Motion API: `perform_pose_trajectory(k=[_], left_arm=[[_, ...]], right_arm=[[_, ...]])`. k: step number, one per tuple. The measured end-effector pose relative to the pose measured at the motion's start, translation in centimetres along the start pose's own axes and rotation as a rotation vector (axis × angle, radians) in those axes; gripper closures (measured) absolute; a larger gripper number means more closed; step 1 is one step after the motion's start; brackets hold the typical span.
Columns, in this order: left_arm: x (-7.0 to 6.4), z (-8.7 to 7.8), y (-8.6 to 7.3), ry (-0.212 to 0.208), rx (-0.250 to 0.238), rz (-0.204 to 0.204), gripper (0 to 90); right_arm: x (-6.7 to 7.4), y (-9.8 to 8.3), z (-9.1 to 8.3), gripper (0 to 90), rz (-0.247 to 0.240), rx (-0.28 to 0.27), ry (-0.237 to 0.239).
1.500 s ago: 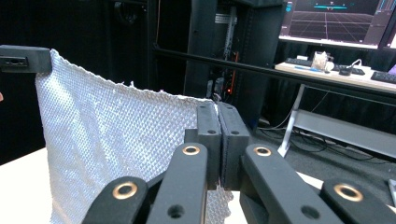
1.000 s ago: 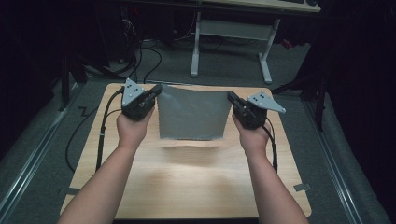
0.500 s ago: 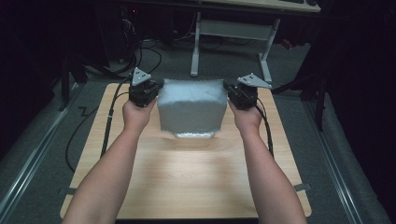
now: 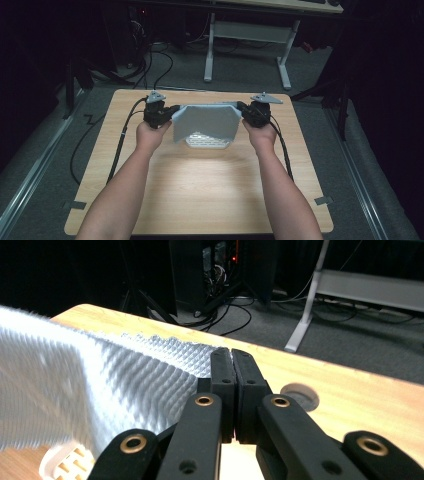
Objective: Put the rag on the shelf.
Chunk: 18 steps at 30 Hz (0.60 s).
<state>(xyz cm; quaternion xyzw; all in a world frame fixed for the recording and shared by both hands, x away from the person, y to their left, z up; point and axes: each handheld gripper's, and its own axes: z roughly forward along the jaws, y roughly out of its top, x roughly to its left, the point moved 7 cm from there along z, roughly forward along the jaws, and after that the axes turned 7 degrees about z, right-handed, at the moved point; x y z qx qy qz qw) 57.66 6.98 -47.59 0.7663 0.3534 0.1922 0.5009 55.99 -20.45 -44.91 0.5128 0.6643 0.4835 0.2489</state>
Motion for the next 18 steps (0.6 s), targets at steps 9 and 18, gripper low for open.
perform_pose_trajectory(k=[9,18], left_arm=[[-1.0,1.0,-2.6,-0.04,0.044,-0.03,89.9],[-1.2,1.1,-3.9,-0.04,0.035,-0.053,89.7]], right_arm=[[-0.7,-3.0,0.1,89.5,0.035,0.031,-0.007],[-1.1,-4.9,0.4,88.4,0.051,0.049,-0.01]])
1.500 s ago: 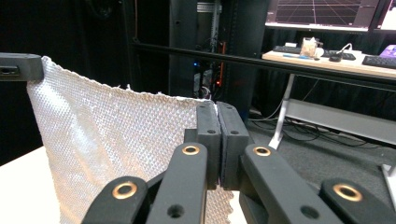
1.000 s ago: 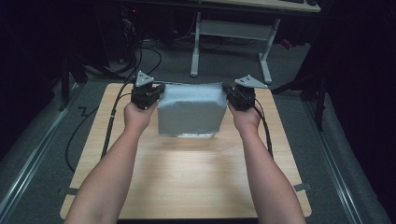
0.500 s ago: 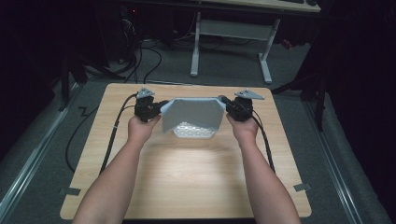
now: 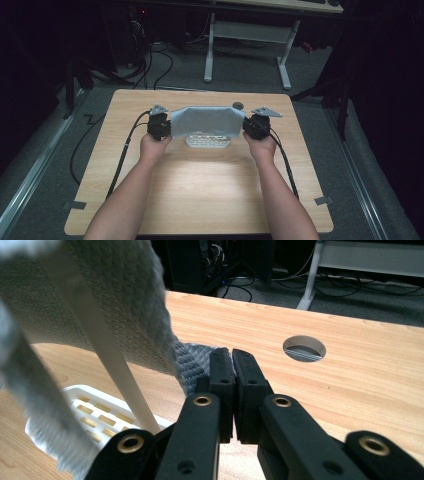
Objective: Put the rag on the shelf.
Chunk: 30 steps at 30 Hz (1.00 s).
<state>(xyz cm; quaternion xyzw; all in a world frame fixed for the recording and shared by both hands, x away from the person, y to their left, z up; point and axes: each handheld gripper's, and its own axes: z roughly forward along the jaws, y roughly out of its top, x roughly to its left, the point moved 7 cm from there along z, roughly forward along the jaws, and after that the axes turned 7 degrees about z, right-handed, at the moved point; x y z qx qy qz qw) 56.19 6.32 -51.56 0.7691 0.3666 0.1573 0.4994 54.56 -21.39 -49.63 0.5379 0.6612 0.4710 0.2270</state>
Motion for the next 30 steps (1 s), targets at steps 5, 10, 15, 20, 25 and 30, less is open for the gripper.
perform_pose_trajectory(k=[5,10,15,20,25,30], left_arm=[[0.1,-0.1,-0.2,0.006,-0.008,-0.011,88.7],[0.7,-0.6,-0.3,0.023,-0.01,-0.032,81.1],[1.7,-1.7,0.2,0.076,-0.025,-0.038,66.3],[2.9,-3.5,0.5,0.123,-0.059,-0.044,61.2],[4.4,-5.2,-0.1,0.17,-0.055,-0.045,59.1],[5.2,-6.8,-1.1,0.201,-0.066,-0.065,58.3]], right_arm=[[-0.4,-0.7,0.3,86.4,0.014,0.011,-0.005],[-0.6,-0.6,0.2,78.7,0.019,0.009,-0.012],[-1.1,0.3,-0.7,73.6,0.021,-0.017,-0.022],[-1.7,0.9,-1.8,72.4,0.014,-0.029,-0.041],[-2.4,0.9,-3.0,71.5,-0.008,-0.032,-0.06],[-3.1,0.3,-4.5,69.3,-0.015,-0.04,-0.084]])
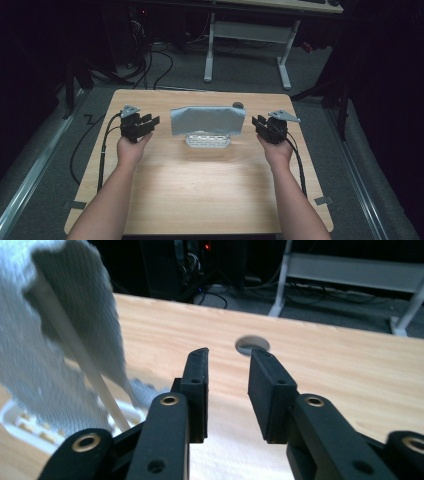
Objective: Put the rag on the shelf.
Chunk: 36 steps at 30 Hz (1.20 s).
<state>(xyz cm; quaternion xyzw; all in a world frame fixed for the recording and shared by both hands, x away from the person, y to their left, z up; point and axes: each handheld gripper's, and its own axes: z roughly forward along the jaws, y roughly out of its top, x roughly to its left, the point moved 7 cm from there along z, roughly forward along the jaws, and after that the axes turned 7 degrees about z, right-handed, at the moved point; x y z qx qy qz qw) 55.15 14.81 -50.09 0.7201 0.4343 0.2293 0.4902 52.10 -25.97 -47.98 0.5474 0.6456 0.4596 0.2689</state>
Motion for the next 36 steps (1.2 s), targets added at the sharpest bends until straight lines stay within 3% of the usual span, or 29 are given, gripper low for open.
perform_pose_trajectory(k=[10,14,19,21,25,28,36], left_arm=[[0.3,-3.5,-1.3,0.031,-0.013,0.038,53.2],[0.0,-4.9,-1.6,0.041,-0.021,0.067,51.5],[-0.4,-6.4,-2.2,0.038,-0.005,0.077,50.6],[-0.8,-7.0,-2.4,0.033,0.001,0.079,49.9],[-1.7,-8.2,-3.3,0.019,0.023,0.092,49.6],[-2.9,-9.3,-4.8,-0.002,0.05,0.1,49.1],[-5.1,-11.0,-8.4,-0.048,0.097,0.093,47.5]], right_arm=[[-0.7,-1.5,-3.0,63.6,-0.05,-0.005,-0.05],[-0.7,-1.7,-4.3,63.2,-0.077,-0.038,-0.056],[-0.2,-1.9,-5.6,62.8,-0.079,-0.02,-0.051],[0.1,-2.0,-6.2,62.8,-0.098,-0.039,-0.043],[0.7,-2.6,-7.2,62.8,-0.114,-0.016,-0.049],[1.3,-3.6,-8.3,62.2,-0.13,-0.006,-0.059],[2.9,-6.8,-10.6,59.3,-0.149,0.038,-0.02]])
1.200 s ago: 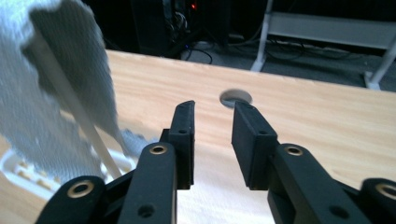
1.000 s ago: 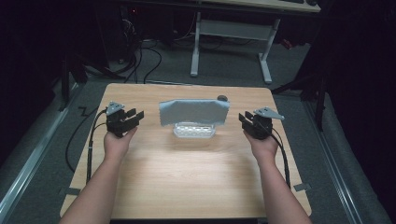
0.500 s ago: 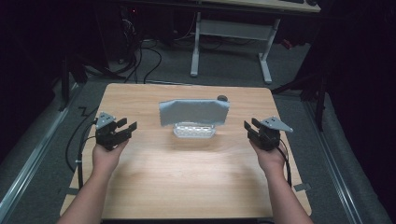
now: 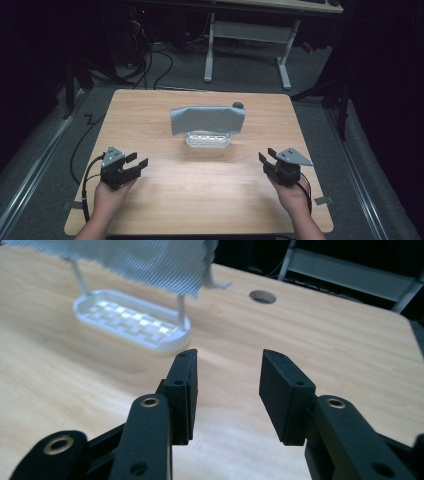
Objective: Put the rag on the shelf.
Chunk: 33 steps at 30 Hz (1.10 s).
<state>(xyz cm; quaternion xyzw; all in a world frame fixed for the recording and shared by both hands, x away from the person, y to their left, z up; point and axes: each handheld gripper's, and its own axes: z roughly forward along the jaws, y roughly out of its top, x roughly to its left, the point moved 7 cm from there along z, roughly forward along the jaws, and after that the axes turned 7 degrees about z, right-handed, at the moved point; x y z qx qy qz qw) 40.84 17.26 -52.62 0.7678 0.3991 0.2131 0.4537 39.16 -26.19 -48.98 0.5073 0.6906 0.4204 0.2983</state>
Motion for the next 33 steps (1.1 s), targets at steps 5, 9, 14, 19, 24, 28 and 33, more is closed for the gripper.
perform_pose_trajectory(k=[5,9,14,19,24,28,33], left_arm=[[-2.1,-0.4,-1.6,-0.045,0.036,0.017,47.1],[-3.9,-0.8,-2.5,-0.079,0.06,0.049,46.3],[-6.0,-0.4,-4.3,-0.128,0.116,0.068,45.6],[-7.5,-0.3,-5.6,-0.166,0.158,0.111,44.8],[-8.3,0.4,-5.9,-0.176,0.184,0.147,43.6],[-8.2,0.4,-5.8,-0.181,0.181,0.138,43.5],[-7.8,0.2,-5.8,-0.176,0.174,0.124,43.3]], right_arm=[[1.3,-1.8,-0.9,58.4,-0.023,0.02,0.019],[2.2,-2.9,-1.4,57.3,-0.032,0.04,0.03],[3.2,-4.4,-2.0,55.9,-0.033,0.057,0.038],[3.6,-6.2,-2.0,54.1,-0.031,0.076,0.038],[3.7,-8.1,-1.9,51.6,-0.026,0.111,0.057],[3.2,-8.4,-1.8,51.4,-0.029,0.121,0.051],[2.7,-8.4,-1.9,50.0,-0.013,0.117,0.055]])
